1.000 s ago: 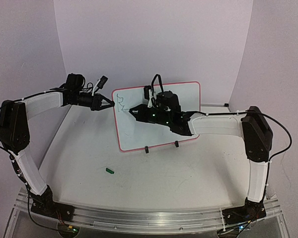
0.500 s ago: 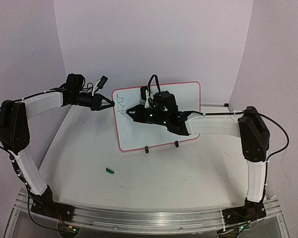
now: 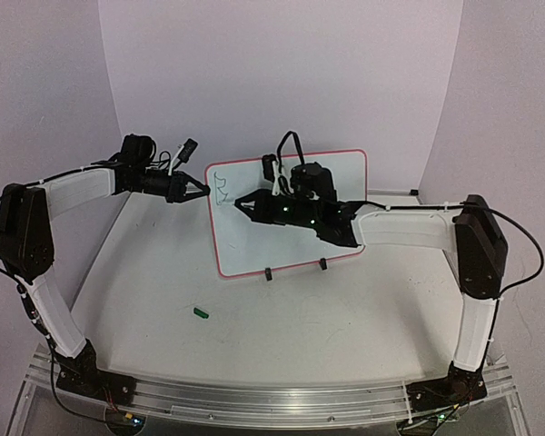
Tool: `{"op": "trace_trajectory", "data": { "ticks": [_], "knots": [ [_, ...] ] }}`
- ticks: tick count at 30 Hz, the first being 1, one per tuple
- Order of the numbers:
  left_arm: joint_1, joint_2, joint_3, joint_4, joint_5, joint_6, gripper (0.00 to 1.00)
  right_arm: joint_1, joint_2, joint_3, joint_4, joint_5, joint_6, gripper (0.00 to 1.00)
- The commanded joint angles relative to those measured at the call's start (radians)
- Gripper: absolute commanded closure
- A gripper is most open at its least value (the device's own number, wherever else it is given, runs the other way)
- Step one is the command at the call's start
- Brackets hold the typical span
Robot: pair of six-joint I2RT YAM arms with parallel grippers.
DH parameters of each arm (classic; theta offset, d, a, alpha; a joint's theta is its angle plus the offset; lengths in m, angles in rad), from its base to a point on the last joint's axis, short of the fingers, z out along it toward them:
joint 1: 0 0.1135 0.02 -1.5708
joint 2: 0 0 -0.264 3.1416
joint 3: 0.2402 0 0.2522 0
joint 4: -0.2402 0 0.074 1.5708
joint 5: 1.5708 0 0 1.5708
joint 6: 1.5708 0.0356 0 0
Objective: Write a sentence on the whiteboard
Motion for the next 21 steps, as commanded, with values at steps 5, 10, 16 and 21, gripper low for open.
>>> {"op": "trace_trajectory", "data": {
  "ticks": [5, 10, 16, 21],
  "knots": [
    [-0.013, -0.043, 0.008, -0.014, 0.005, 0.002, 1.0, 0.004, -0.15, 0.021, -0.101, -0.018, -0.087, 1.0],
    [-0.015, -0.041, 0.006, -0.012, 0.002, 0.001, 1.0, -0.008, -0.155, 0.039, -0.149, -0.046, -0.127, 1.0],
    [-0.017, -0.04, 0.004, -0.016, -0.007, 0.003, 1.0, -0.037, -0.103, 0.081, -0.163, -0.099, -0.131, 1.0],
    [-0.018, -0.042, 0.004, -0.021, -0.014, 0.006, 1.0, -0.048, -0.057, 0.118, -0.165, -0.12, -0.133, 1.0]
  ]
}}
